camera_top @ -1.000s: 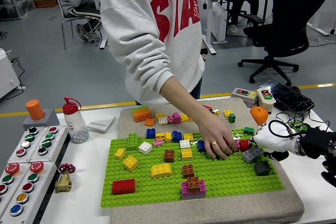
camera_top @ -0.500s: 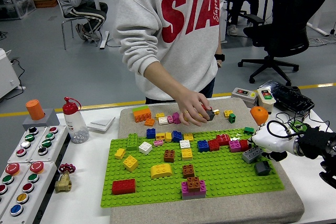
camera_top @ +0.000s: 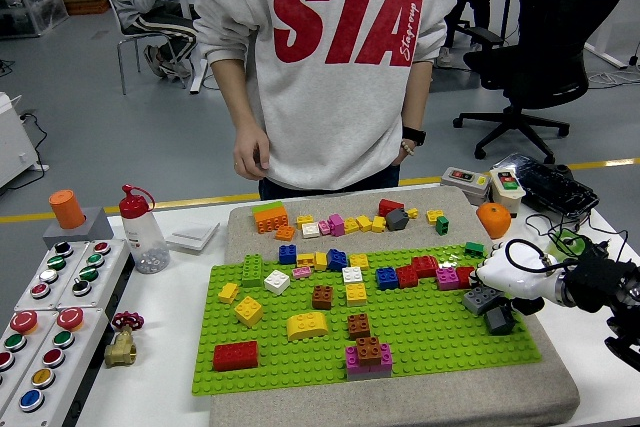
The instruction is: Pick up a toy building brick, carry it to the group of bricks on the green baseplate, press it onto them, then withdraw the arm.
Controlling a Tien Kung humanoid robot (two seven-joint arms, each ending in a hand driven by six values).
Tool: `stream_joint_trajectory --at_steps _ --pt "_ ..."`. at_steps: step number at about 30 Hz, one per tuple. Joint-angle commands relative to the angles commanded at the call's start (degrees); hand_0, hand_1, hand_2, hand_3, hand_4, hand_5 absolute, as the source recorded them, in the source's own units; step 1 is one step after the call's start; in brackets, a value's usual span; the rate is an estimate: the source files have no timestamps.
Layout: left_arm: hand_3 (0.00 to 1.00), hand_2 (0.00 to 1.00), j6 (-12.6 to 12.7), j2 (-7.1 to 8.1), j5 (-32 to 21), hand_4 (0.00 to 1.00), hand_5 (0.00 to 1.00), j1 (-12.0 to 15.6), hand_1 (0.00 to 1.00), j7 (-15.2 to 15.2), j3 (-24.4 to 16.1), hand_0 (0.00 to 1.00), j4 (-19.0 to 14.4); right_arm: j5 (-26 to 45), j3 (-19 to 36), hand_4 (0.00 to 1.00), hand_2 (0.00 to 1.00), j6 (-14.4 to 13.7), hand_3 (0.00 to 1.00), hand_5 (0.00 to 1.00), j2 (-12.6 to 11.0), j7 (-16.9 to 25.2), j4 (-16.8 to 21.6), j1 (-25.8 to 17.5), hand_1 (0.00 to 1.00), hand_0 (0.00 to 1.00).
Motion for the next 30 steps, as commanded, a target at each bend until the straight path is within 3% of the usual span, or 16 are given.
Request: stream_joint_trajectory --at_steps 10,17,23,30 --pt "0.423 0.614 0.02 0.01 -0.68 0.333 0.976 0.24 0.598 -0.2 0.36 0.633 0.04 1.91 0.27 0.569 0.568 -3.79 0.56 0.065 -0.08 0.78 0.33 -0.18 0.576 0.649" --pt "0.425 0.616 0.04 0.01 -0.89 0.333 0.976 0.35 0.598 -0.24 0.44 0.633 0.05 2.64 1.59 0.569 0.566 -4.35 0.556 0.066 -0.54 0.77 1.66 -0.23 0.569 0.643" --pt "0.424 0.616 0.09 0.03 -1.11 0.332 0.976 0.47 0.598 -0.31 0.51 0.633 0.07 3.71 5.25 0.567 0.561 -2.82 0.551 0.071 -2.52 -3.34 7.19 -0.67 0.559 0.621" --pt "0.423 0.615 0.26 0.14 -1.26 0.333 0.976 0.56 0.598 -0.43 0.45 0.633 0.1 6.41 9.15 0.562 0.562 3.31 0.554 0.077 -6.58 -12.07 18.34 -1.48 0.558 0.609"
